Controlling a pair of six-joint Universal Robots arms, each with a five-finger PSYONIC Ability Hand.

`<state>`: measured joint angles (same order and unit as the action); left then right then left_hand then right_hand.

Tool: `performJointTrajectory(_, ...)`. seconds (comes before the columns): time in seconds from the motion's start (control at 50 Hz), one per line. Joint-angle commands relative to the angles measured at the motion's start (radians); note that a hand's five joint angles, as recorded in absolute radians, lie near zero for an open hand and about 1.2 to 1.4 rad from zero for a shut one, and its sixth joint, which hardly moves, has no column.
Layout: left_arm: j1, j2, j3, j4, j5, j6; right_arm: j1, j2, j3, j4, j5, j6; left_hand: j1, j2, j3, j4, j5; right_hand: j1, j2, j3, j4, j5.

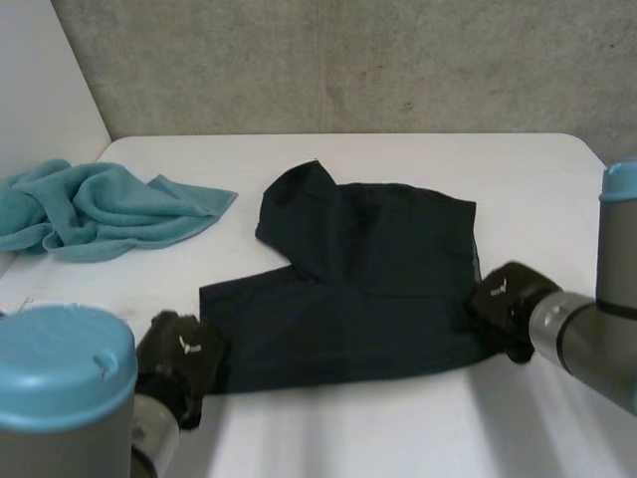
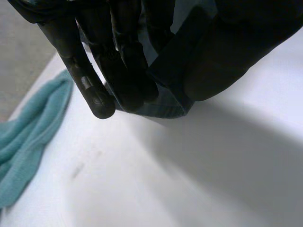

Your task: Fold the laundry.

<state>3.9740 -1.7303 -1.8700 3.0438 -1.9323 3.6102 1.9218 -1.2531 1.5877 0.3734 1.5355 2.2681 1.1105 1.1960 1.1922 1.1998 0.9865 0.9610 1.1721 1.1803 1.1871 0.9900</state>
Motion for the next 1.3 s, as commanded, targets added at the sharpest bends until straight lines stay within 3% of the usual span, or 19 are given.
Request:
performJointTrajectory(0.02,-0.041,0.012,-0.020,-0.013,0.003,0.004,-0.003,-0.031,0.104,0.002,0.003,-0.038,0.286,0.200,0.204,0.196,0.235,0.435,0.224,0.216,0.209,0.232)
performJointTrajectory(0.14,-0.058,0.021,-0.005,-0.042,0.004,0.037,-0.018,-0.103,0.167,0.007,-0.002,-0.052,0.228,0.143,0.146,0.139,0.177,0.435,0.224,0.216,0.209,0.232)
performJointTrajectory(0.18,-0.061,0.021,0.005,-0.042,0.006,0.047,-0.030,-0.121,0.176,0.002,-0.003,-0.053,-0.056,-0.141,-0.137,-0.145,-0.106,0.435,0.224,0.216,0.209,0.232)
performJointTrajectory(0.2,-0.062,0.021,0.017,-0.037,0.007,0.060,-0.036,-0.132,0.182,-0.002,-0.003,-0.052,-0.505,-0.590,-0.587,-0.594,-0.555,0.435,0.224,0.216,0.209,0.232)
performJointTrajectory(0.22,-0.062,0.020,0.029,-0.028,0.010,0.067,-0.038,-0.134,0.183,-0.004,-0.005,-0.052,-0.719,-0.804,-0.800,-0.808,-0.769,0.435,0.224,0.216,0.209,0.232)
performJointTrajectory(0.26,-0.052,0.009,0.079,0.019,0.016,0.074,-0.040,-0.132,0.186,-0.010,-0.012,-0.052,-0.928,-1.014,-1.010,-1.018,-0.979,0.435,0.224,0.216,0.209,0.232)
performJointTrajectory(0.34,-0.015,-0.015,0.156,0.136,0.039,0.076,-0.041,-0.129,0.190,-0.025,-0.040,-0.045,-0.929,-1.015,-1.011,-1.019,-0.980,0.435,0.224,0.216,0.209,0.232)
performJointTrajectory(0.4,0.069,-0.067,0.209,0.255,0.102,0.085,-0.047,-0.129,0.202,-0.041,-0.052,-0.041,-0.894,-0.980,-0.976,-0.983,-0.945,0.435,0.224,0.216,0.209,0.232)
performJointTrajectory(0.54,0.189,-0.271,0.402,0.398,0.357,0.087,-0.050,-0.129,0.238,-0.085,-0.055,-0.036,-0.747,-0.833,-0.829,-0.837,-0.798,0.435,0.224,0.216,0.209,0.232)
performJointTrajectory(0.62,0.237,-0.449,0.601,0.392,0.437,0.085,-0.052,-0.127,0.244,-0.099,-0.054,-0.035,-0.724,-0.809,-0.806,-0.813,-0.774,0.435,0.224,0.216,0.209,0.232)
performJointTrajectory(0.72,0.267,-0.638,0.828,0.352,0.463,0.085,-0.053,-0.126,0.253,-0.122,-0.052,-0.033,-0.724,-0.809,-0.806,-0.813,-0.774,0.435,0.224,0.216,0.209,0.232)
performJointTrajectory(0.88,0.297,-0.831,1.054,0.162,0.618,0.091,-0.053,-0.123,0.255,-0.159,-0.051,-0.012,-0.677,-0.762,-0.759,-0.766,-0.727,0.435,0.224,0.216,0.209,0.232)
performJointTrajectory(1.06,0.280,-0.829,1.040,0.041,0.613,0.091,-0.081,-0.117,0.253,-0.176,-0.054,0.004,-0.565,-0.651,-0.647,-0.655,-0.616,0.435,0.224,0.216,0.209,0.232)
performJointTrajectory(1.2,0.278,-0.723,0.934,0.055,0.564,0.090,-0.090,-0.115,0.253,-0.191,-0.054,0.004,-0.565,-0.651,-0.647,-0.655,-0.616,0.435,0.224,0.216,0.209,0.232)
performJointTrajectory(1.3,0.266,-0.730,0.931,0.104,0.561,0.096,-0.090,-0.109,0.256,-0.192,-0.054,0.004,-0.565,-0.651,-0.647,-0.655,-0.616,0.435,0.224,0.216,0.209,0.232)
